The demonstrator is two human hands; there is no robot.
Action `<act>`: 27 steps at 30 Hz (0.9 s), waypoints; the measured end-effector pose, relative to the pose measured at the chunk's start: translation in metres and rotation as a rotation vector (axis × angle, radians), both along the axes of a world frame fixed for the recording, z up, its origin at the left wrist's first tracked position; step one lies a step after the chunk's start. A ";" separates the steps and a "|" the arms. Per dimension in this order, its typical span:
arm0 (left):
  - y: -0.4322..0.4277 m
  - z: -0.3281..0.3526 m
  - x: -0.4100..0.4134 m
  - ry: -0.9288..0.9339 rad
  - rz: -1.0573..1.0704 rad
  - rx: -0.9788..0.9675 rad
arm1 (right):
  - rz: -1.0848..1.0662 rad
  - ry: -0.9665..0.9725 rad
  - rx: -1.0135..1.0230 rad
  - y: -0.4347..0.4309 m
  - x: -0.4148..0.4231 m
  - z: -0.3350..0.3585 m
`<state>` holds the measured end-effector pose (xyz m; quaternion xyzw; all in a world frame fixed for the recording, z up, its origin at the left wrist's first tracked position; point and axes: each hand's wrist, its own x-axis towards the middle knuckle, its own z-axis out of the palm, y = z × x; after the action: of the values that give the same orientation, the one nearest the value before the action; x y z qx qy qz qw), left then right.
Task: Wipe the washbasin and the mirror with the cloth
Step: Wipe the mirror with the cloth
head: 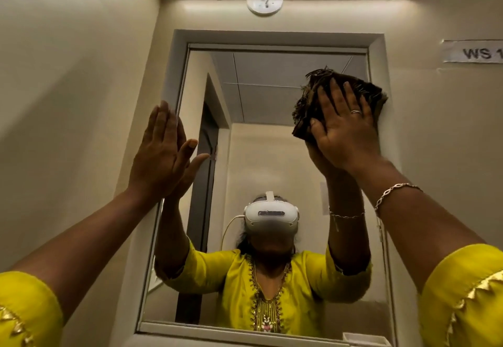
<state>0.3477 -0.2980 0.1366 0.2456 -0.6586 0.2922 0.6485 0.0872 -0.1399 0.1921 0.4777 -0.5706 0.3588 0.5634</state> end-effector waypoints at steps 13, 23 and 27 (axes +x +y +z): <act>0.005 -0.002 -0.002 -0.014 -0.080 0.026 | -0.022 -0.180 -0.154 -0.006 -0.001 -0.038; 0.000 0.000 0.000 -0.006 -0.030 -0.010 | 0.017 -0.144 -0.131 -0.038 0.055 -0.050; 0.000 0.000 0.000 0.002 -0.030 -0.024 | 0.053 -0.093 -0.123 -0.056 0.086 -0.052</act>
<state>0.3479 -0.2979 0.1362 0.2282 -0.6580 0.2898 0.6565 0.1735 -0.1957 0.1398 0.4398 -0.5602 0.4298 0.5550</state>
